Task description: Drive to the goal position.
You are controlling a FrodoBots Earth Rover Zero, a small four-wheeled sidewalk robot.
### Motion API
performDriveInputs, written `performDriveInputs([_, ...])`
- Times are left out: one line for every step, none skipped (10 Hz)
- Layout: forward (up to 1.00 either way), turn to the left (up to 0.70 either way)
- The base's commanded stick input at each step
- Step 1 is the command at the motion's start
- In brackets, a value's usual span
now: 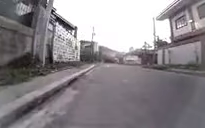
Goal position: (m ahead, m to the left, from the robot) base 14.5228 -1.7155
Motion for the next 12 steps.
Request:
performDriveInputs([1.0, 0.0])
performDriveInputs([1.0, 0.0])
performDriveInputs([1.0, 0.0])
performDriveInputs([1.0, -0.03])
performDriveInputs([1.0, -0.06])
performDriveInputs([1.0, -0.05])
performDriveInputs([1.0, -0.04])
performDriveInputs([1.0, -0.02])
performDriveInputs([1.0, -0.01])
performDriveInputs([1.0, 0.0])
performDriveInputs([1.0, 0.0])
performDriveInputs([1.0, 0.0])
